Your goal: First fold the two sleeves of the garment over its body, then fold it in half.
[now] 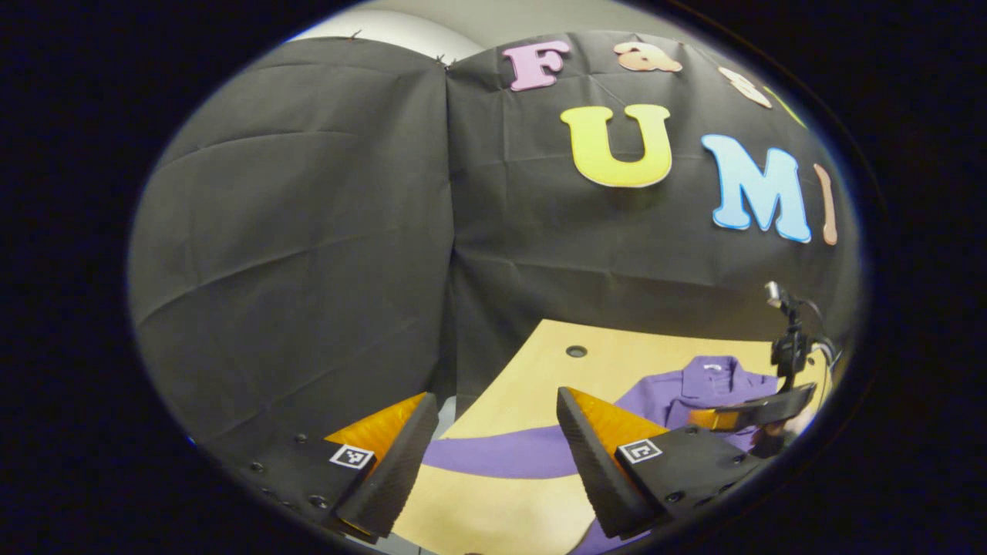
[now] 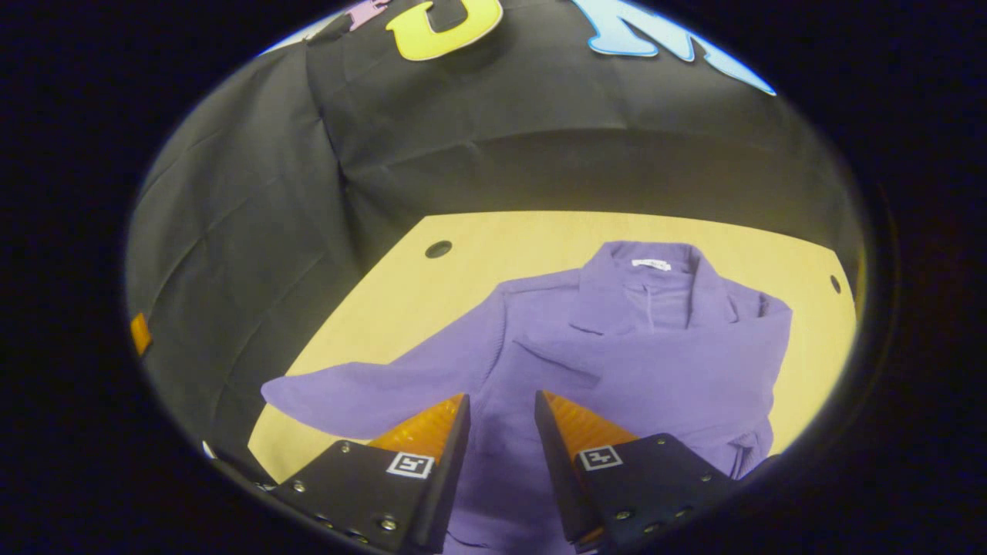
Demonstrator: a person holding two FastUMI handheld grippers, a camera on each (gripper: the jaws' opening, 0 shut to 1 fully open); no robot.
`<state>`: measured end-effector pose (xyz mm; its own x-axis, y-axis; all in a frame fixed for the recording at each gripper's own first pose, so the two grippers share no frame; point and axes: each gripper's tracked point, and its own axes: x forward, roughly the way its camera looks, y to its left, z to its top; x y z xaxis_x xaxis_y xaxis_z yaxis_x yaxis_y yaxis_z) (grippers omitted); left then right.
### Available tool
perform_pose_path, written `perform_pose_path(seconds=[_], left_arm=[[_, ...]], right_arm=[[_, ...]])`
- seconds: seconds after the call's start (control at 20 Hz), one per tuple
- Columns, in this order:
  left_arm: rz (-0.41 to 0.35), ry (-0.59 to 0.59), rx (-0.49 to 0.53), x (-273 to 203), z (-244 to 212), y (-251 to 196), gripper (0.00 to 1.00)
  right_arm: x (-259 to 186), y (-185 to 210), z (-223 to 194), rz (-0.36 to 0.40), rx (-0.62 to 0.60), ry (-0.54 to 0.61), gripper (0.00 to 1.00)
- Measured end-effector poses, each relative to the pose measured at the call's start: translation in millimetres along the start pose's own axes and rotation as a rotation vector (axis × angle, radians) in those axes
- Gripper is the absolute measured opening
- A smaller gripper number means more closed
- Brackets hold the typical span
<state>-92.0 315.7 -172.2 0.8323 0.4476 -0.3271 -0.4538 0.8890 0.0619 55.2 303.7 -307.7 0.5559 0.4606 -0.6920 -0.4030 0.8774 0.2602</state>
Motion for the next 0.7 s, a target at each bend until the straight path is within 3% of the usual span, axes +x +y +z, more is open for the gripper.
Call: perform_pose_path(seconds=[0.25, 0.7], left_arm=[[-0.021, 0.059, 0.028, 36.7, -50.7, -1.1, 0.99], [0.04, 0.275, 0.011, 109.6, -167.0, 41.0, 1.0]], right_arm=[[-35.3, -11.0, 12.5, -0.018, 0.001, -0.04, 0.53], [-97.2, -58.6, 7.2, -0.117, 0.024, -0.073, 0.53]])
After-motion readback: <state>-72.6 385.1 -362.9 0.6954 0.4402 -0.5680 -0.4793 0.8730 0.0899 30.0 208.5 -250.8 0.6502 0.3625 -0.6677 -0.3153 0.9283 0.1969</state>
